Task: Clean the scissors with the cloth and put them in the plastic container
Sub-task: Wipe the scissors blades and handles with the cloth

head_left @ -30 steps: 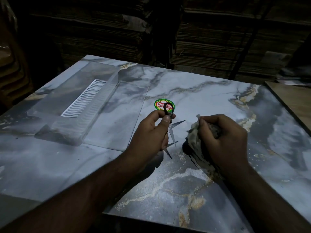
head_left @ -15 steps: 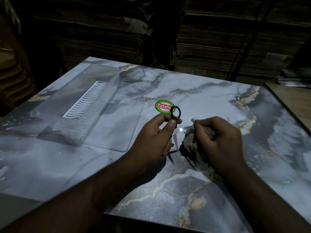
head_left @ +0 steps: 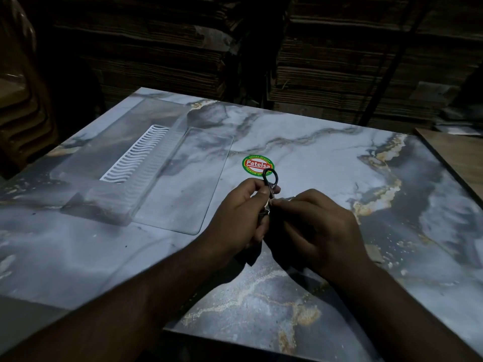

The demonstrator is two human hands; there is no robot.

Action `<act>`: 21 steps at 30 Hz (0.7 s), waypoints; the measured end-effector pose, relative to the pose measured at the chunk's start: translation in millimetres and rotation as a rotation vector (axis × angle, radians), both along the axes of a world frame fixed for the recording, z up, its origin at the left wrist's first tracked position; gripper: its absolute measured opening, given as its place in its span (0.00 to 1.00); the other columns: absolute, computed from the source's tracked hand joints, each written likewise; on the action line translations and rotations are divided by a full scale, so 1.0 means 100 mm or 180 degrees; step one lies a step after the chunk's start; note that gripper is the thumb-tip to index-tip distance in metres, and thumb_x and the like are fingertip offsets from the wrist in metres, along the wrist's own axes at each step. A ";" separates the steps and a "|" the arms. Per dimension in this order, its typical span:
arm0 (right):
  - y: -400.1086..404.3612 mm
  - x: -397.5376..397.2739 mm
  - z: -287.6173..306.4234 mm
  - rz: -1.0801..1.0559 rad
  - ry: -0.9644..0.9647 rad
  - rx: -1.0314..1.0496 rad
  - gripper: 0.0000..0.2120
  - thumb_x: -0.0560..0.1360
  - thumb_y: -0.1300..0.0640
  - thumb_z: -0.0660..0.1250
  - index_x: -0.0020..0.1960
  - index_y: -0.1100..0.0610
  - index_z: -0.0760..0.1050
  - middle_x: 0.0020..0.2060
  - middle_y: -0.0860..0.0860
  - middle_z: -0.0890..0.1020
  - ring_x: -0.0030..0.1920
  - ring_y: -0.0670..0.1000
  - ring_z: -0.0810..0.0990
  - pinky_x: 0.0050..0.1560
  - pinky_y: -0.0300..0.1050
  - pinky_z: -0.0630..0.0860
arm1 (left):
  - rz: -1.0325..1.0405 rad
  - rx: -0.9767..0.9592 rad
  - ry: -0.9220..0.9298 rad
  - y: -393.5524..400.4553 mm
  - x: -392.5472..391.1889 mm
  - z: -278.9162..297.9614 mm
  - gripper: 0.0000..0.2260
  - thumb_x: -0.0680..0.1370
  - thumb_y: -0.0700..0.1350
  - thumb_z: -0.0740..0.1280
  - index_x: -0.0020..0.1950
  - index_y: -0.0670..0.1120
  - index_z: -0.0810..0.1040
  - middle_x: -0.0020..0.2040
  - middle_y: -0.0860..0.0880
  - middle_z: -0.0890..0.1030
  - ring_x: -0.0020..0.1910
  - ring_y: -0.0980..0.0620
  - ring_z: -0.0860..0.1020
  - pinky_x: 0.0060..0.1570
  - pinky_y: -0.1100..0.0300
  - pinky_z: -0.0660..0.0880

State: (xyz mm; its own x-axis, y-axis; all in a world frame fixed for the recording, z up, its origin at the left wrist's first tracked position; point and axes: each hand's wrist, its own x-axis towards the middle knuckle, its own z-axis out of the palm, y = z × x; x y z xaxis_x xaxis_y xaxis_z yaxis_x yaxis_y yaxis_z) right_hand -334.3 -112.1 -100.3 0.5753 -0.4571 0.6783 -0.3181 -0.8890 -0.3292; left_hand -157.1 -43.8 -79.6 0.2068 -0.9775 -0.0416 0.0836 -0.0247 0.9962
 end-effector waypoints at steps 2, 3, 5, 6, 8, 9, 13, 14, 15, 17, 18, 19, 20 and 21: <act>0.02 0.01 0.00 0.0074 0.0029 -0.0013 0.13 0.83 0.53 0.67 0.62 0.57 0.86 0.51 0.50 0.85 0.48 0.48 0.84 0.49 0.36 0.78 | 0.0030 0.0031 -0.0019 0.01 -0.01 0.00 0.13 0.88 0.46 0.55 0.60 0.43 0.78 0.21 0.47 0.67 0.17 0.53 0.63 0.20 0.64 0.62; 0.03 0.02 -0.01 0.0072 0.0034 0.0001 0.13 0.83 0.53 0.67 0.61 0.57 0.86 0.50 0.51 0.85 0.47 0.48 0.85 0.48 0.37 0.78 | 0.0028 0.0036 -0.0048 0.02 -0.01 0.00 0.14 0.88 0.47 0.55 0.60 0.43 0.78 0.21 0.47 0.67 0.17 0.53 0.63 0.19 0.64 0.62; 0.04 0.05 -0.01 -0.0025 0.0005 0.0061 0.11 0.83 0.55 0.69 0.60 0.56 0.87 0.49 0.50 0.85 0.46 0.46 0.83 0.47 0.38 0.79 | -0.0024 0.0004 -0.0209 0.04 -0.03 0.01 0.14 0.88 0.48 0.55 0.59 0.45 0.78 0.21 0.48 0.67 0.18 0.53 0.64 0.20 0.63 0.63; 0.04 0.06 -0.01 -0.0091 -0.0033 0.0103 0.10 0.82 0.56 0.70 0.60 0.56 0.87 0.48 0.49 0.85 0.45 0.45 0.82 0.46 0.39 0.78 | -0.0054 -0.0033 -0.0262 0.05 -0.05 0.01 0.14 0.88 0.48 0.54 0.59 0.45 0.77 0.21 0.48 0.67 0.18 0.53 0.64 0.20 0.63 0.63; 0.04 0.08 -0.01 -0.0113 -0.0042 0.0132 0.09 0.81 0.56 0.72 0.60 0.55 0.87 0.48 0.49 0.85 0.46 0.45 0.83 0.47 0.40 0.79 | -0.0041 -0.0069 -0.0159 0.06 -0.08 0.00 0.14 0.88 0.49 0.54 0.58 0.46 0.77 0.21 0.49 0.67 0.20 0.50 0.63 0.20 0.62 0.63; 0.03 0.07 -0.01 -0.0067 -0.0002 0.0081 0.09 0.81 0.56 0.73 0.60 0.56 0.86 0.49 0.49 0.85 0.46 0.47 0.83 0.47 0.41 0.80 | -0.0015 -0.0074 -0.0141 0.06 -0.09 0.00 0.15 0.89 0.49 0.53 0.58 0.45 0.77 0.21 0.49 0.67 0.20 0.49 0.63 0.20 0.61 0.63; 0.03 0.04 -0.04 0.0082 0.0128 -0.0434 0.11 0.77 0.61 0.77 0.60 0.59 0.86 0.50 0.53 0.87 0.45 0.54 0.86 0.42 0.46 0.82 | 0.0022 -0.0022 -0.0537 0.04 -0.06 -0.01 0.13 0.88 0.49 0.55 0.58 0.46 0.77 0.22 0.50 0.69 0.20 0.52 0.67 0.24 0.60 0.66; 0.03 0.05 -0.04 0.0071 0.0134 -0.0536 0.11 0.77 0.62 0.77 0.59 0.59 0.87 0.50 0.54 0.87 0.45 0.54 0.86 0.42 0.46 0.82 | 0.0029 0.0005 -0.0520 0.03 -0.05 -0.02 0.12 0.88 0.48 0.55 0.57 0.46 0.78 0.22 0.50 0.69 0.20 0.53 0.67 0.24 0.61 0.65; 0.02 0.05 -0.04 0.0062 0.0110 -0.0570 0.10 0.77 0.62 0.77 0.58 0.59 0.87 0.49 0.54 0.87 0.44 0.54 0.86 0.41 0.45 0.81 | 0.0041 0.0025 -0.0451 0.02 -0.05 -0.02 0.12 0.88 0.47 0.56 0.56 0.46 0.78 0.22 0.49 0.69 0.20 0.54 0.67 0.24 0.61 0.64; 0.03 0.05 -0.03 0.0073 0.0001 -0.0433 0.09 0.78 0.60 0.76 0.57 0.59 0.87 0.48 0.52 0.87 0.44 0.52 0.86 0.43 0.43 0.81 | 0.0059 0.0022 -0.0353 0.02 -0.05 -0.02 0.11 0.87 0.45 0.57 0.56 0.44 0.78 0.23 0.48 0.68 0.19 0.53 0.65 0.24 0.60 0.63; 0.04 0.04 -0.02 0.0096 -0.0042 -0.0335 0.08 0.79 0.58 0.75 0.57 0.58 0.87 0.48 0.52 0.86 0.43 0.50 0.85 0.44 0.40 0.81 | 0.0063 0.0015 -0.0365 0.02 -0.04 -0.02 0.11 0.87 0.45 0.57 0.56 0.43 0.77 0.23 0.48 0.68 0.19 0.53 0.65 0.24 0.60 0.63; 0.05 0.04 0.00 0.0102 -0.0061 -0.0266 0.08 0.80 0.56 0.74 0.56 0.58 0.87 0.47 0.51 0.86 0.43 0.49 0.85 0.45 0.37 0.79 | 0.0062 0.0021 -0.0405 0.01 -0.04 -0.02 0.11 0.87 0.44 0.57 0.57 0.42 0.77 0.23 0.48 0.68 0.19 0.53 0.65 0.25 0.59 0.63; 0.06 0.03 0.00 0.0079 -0.0055 -0.0229 0.08 0.81 0.55 0.73 0.56 0.58 0.87 0.46 0.51 0.86 0.42 0.48 0.84 0.45 0.36 0.79 | 0.0060 0.0032 -0.0444 0.01 -0.04 -0.01 0.10 0.87 0.44 0.57 0.58 0.43 0.77 0.22 0.49 0.69 0.20 0.53 0.66 0.25 0.59 0.64; 0.06 0.03 0.00 0.0015 -0.0040 -0.0204 0.08 0.81 0.54 0.72 0.55 0.57 0.87 0.45 0.51 0.85 0.42 0.48 0.84 0.45 0.37 0.79 | 0.0071 0.0036 -0.0449 0.00 -0.04 -0.01 0.10 0.87 0.44 0.57 0.59 0.43 0.76 0.22 0.49 0.69 0.20 0.53 0.66 0.26 0.59 0.65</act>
State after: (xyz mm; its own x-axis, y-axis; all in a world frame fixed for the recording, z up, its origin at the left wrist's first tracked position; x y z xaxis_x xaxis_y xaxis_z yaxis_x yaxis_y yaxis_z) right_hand -331.7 -106.2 -100.5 0.5687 -0.4098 0.7132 -0.3102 -0.9099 -0.2754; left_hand -161.1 -43.5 -80.7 0.2330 -0.9722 -0.0214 -0.0564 -0.0355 0.9978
